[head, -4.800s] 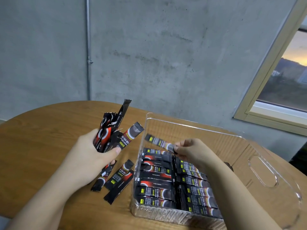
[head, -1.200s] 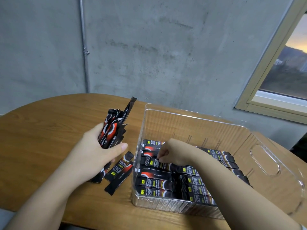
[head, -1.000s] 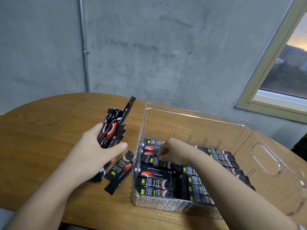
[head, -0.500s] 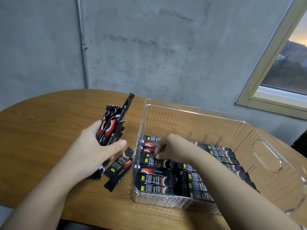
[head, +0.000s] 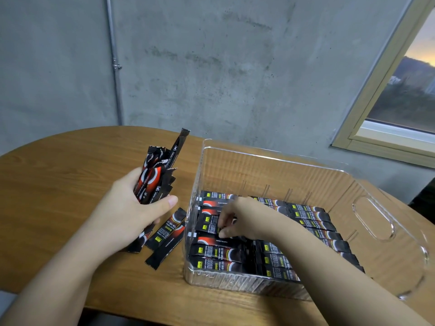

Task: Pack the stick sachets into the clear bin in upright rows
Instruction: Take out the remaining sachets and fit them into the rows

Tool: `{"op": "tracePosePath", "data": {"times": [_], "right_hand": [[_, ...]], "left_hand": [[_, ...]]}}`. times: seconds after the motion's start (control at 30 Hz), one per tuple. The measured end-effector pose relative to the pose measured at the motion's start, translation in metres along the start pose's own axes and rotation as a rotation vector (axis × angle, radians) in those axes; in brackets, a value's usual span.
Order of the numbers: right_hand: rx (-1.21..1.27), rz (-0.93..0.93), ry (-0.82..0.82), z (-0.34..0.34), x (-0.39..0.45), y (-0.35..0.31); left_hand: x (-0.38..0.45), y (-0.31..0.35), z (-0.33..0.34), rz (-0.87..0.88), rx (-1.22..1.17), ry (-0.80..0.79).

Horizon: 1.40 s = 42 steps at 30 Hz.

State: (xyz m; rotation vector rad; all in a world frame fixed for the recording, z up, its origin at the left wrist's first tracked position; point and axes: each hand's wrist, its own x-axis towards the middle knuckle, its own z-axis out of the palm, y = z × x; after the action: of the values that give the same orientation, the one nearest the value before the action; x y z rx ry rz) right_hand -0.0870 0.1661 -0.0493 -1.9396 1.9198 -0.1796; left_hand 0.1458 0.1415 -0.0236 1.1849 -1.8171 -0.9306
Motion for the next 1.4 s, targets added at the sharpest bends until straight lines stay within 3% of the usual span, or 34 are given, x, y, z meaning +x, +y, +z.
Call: {"op": "tracePosePath", "data": {"times": [0.2,0.3,0.47,0.63,0.8,0.9,1.0,1.2,1.27,1.4], "right_hand": [[-0.011,-0.012,0.008,0.005,-0.001,-0.001],[0.032,-0.045,0.108,-0.004,-0.006,-0.004],[0.348,-0.174,0.352,-0.021,-0.019,-0.03],[0.572,-0.383,0.406,-0.029,-0.021,-0.06],[0.764,-0.449,0.547,-0.03,-0.022,-0.07],[0.878,-0.409,0.623,-0.036,-0.021,-0.063],[1.052,-0.221,0.707,-0.043,-0.015,-0.036],[0.814,0.224,0.476,-0.024,-0.018,0.02],[0.714,0.262,0.385,-0.02,-0.022,0.029],[0.74,0.241,0.163,-0.012,-0.03,0.031]], "left_hand": [[-0.002,0.004,0.002,0.005,-0.002,-0.013],[-0.002,0.005,0.0,0.014,-0.006,-0.014],[-0.004,0.011,0.0,-0.002,-0.104,-0.101],[-0.006,0.014,0.001,0.028,-0.138,-0.16],[-0.006,0.015,-0.005,0.057,-0.076,-0.218],[-0.004,0.01,-0.006,0.028,-0.018,-0.178],[-0.001,0.004,-0.008,-0.009,0.009,-0.092],[-0.001,0.003,-0.008,-0.026,0.013,-0.076],[-0.002,0.002,-0.007,-0.029,0.018,-0.087],[-0.002,0.0,-0.007,-0.02,0.014,-0.088]]}}
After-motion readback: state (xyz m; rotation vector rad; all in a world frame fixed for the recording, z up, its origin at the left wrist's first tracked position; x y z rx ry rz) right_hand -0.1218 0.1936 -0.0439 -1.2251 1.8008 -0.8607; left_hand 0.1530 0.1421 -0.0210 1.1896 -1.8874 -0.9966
